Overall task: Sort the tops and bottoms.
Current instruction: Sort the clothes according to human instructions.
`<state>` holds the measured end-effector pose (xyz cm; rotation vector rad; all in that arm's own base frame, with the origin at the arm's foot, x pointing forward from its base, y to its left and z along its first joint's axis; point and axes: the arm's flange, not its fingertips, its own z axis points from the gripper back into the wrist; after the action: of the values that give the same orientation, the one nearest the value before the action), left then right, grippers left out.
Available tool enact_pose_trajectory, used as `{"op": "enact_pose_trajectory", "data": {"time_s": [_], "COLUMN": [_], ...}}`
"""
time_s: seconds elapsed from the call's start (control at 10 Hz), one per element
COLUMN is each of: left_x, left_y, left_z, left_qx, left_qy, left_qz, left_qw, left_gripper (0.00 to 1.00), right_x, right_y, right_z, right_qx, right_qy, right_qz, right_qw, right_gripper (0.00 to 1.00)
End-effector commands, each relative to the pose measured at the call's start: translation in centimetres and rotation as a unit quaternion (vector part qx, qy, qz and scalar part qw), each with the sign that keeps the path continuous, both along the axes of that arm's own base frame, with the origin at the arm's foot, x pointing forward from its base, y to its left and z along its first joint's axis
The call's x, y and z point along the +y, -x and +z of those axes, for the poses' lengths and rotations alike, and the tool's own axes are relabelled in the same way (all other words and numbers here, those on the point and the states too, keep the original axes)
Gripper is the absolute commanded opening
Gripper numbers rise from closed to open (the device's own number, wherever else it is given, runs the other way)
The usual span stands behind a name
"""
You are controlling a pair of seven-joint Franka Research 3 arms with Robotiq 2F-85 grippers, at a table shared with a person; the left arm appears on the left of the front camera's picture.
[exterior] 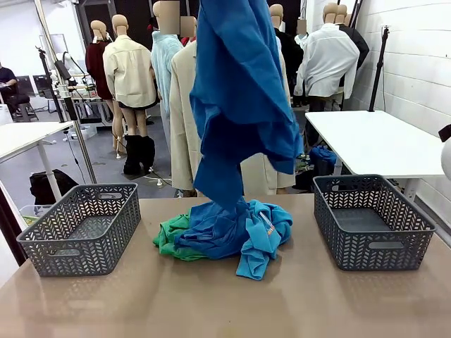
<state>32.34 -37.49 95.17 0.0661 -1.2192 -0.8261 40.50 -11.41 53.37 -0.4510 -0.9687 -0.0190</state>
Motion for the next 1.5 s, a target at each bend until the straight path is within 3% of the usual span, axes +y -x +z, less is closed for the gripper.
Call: {"op": "enact_pose_trajectory", "data": {"time_s": [0.0, 1.4], "left_x": [1.06, 1.06], "left_y": [-0.3, -0.3], "left_z": [-0.06, -0.06], "left_qx": [0.001, 0.001], "left_qy": [-0.001, -0.001], "left_qz": [-0.007, -0.007], "left_qw": [1.0, 1.0], "left_gripper": [0.0, 0.0], "right_x": [-0.04, -0.04], "right_y": [0.07, 0.07], "right_z": [0.02, 0.02], "right_qx": [0.005, 0.005], "right_qy": [0.002, 0.002], "right_qz": [-0.001, -0.001], "right_qw": [1.0, 1.0], "right_gripper": [1.0, 1.0]}}
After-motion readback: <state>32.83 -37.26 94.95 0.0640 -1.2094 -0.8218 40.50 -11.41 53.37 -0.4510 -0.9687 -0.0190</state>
